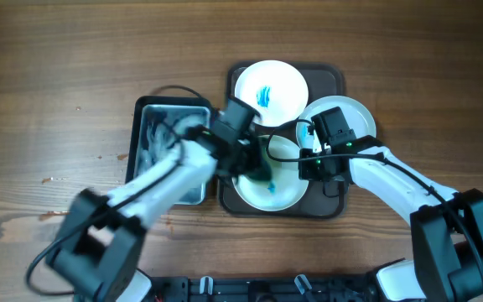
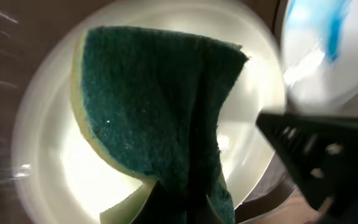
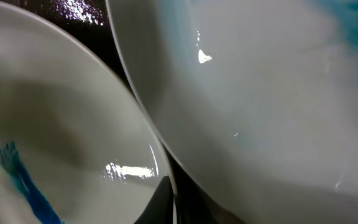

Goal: Clean dirty plates on tray and stack at the side
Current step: 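Scrub the front plate with the sponge in the left gripper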

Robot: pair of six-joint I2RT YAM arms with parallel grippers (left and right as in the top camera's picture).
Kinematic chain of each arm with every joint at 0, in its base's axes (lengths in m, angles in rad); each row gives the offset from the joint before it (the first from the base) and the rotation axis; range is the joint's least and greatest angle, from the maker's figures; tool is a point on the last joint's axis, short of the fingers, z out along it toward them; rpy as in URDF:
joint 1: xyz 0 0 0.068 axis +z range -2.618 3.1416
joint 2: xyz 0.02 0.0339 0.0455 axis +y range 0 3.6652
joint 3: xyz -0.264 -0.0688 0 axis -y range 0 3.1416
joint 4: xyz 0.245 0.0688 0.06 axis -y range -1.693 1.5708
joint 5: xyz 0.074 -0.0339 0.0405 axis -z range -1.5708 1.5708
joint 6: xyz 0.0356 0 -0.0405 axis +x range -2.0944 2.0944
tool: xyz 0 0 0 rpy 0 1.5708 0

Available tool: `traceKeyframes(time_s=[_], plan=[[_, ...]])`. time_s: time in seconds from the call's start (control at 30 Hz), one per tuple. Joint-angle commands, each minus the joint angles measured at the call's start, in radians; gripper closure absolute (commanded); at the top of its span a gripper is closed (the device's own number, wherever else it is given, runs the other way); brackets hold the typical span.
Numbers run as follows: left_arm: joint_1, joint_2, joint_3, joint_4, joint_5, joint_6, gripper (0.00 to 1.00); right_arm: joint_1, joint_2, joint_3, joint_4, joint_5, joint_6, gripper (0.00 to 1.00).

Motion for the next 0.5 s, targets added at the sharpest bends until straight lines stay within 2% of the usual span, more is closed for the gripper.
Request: traceKeyframes(time_s=[0.0, 0.2, 0.37, 0.47], plan=[[-0.072, 0.112, -0.004, 0.072, 0.027, -0.151, 0.96, -0.001, 0.015, -0.008, -0.003, 0.089, 0.026, 0.96], [-0.053, 0.199, -0.003, 0.030, 0.012, -0.166, 0.96, -0.001, 0.015, -0.008, -0.004, 0.089, 0.025, 0.96], [0.048, 0.196, 0.057, -0.216, -0.190, -0.161, 0.96, -0.001, 0.015, -0.008, -0.003, 0.089, 0.025, 0.96], [0.072, 0.196, 0.077, -0.251, -0.247, -0.108, 0.96, -0.001, 0.015, -0.008, -0.003, 0.089, 0.025, 0.96]])
